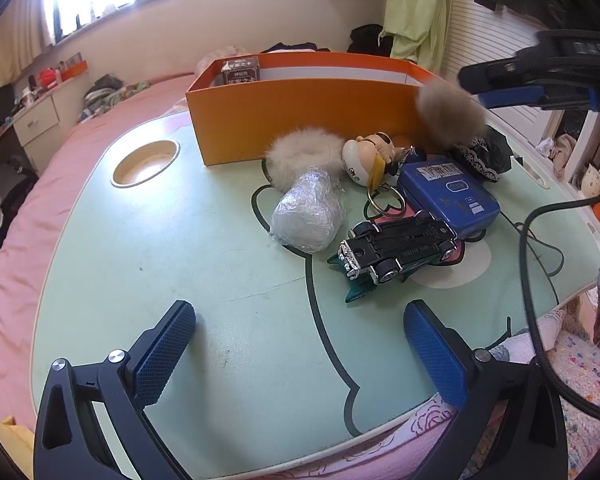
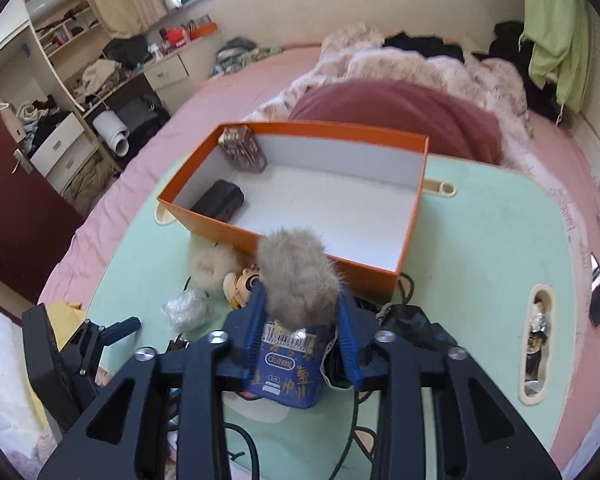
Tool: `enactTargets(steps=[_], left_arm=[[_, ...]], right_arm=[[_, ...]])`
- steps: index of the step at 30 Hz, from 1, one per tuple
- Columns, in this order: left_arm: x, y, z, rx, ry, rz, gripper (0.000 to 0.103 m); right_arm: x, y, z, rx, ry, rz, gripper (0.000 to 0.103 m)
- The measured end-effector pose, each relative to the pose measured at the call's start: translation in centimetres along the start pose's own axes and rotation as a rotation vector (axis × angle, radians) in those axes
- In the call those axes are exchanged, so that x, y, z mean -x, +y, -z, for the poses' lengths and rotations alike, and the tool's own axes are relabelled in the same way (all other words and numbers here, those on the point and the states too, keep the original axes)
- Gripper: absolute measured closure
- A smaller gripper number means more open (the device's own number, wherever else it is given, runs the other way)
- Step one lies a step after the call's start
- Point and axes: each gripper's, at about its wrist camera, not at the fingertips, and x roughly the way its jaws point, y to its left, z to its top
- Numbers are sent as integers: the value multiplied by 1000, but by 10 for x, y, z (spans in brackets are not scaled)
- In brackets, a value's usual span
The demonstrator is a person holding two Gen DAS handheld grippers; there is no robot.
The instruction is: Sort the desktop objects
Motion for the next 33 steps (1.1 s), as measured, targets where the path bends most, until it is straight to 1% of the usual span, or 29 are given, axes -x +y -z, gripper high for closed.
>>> enactTargets(steps=[1, 2, 3, 5, 9, 11, 15, 17, 19, 20, 22, 25, 26, 27, 31, 32, 33], left_arm=[[0, 0, 0, 0, 0, 0, 0], [0, 0, 0, 0, 0, 0, 0], [0, 0, 0, 0, 0, 0, 0], [0, 0, 0, 0, 0, 0, 0], [0, 0, 0, 0, 0, 1, 0], [0, 0, 0, 0, 0, 0, 0], [0, 0, 0, 0, 0, 0, 0], [0, 0, 0, 0, 0, 0, 0], [0, 0, 0, 0, 1, -1, 0], [0, 0, 0, 0, 1, 0, 0], [0, 0, 0, 0, 0, 0, 0], [0, 0, 0, 0, 2, 0, 0], [-1, 0, 0, -2, 0, -1, 0], [-1, 1, 0, -1, 0, -1, 0], [-1, 1, 0, -2, 0, -1, 0], [-1, 1, 0, -2, 0, -1, 0], [-2, 1, 0, -3, 0, -2, 0]], right_arm=[[7, 0, 5, 8, -28, 1, 42], [12, -2, 8, 12, -48, 4, 31], [15, -4, 11, 11, -66, 11, 30], [22, -11, 14, -6, -93, 32, 30], [28, -26, 14, -59, -88, -10, 30], [29, -27, 20, -62, -87, -4, 30], [24, -16, 44, -8, -60, 47, 30], [17, -5, 64, 51, -54, 141, 30], [12, 1, 79, 84, -58, 204, 30], [8, 3, 87, 96, -56, 222, 30], [1, 4, 99, 96, -65, 222, 30], [-10, 5, 109, 102, -72, 249, 30], [-17, 5, 111, 100, -51, 244, 24], [-20, 7, 113, 104, -61, 243, 15], [-26, 6, 115, 115, -68, 234, 11], [-27, 4, 116, 116, -72, 234, 4], [-28, 2, 115, 110, -70, 235, 0]])
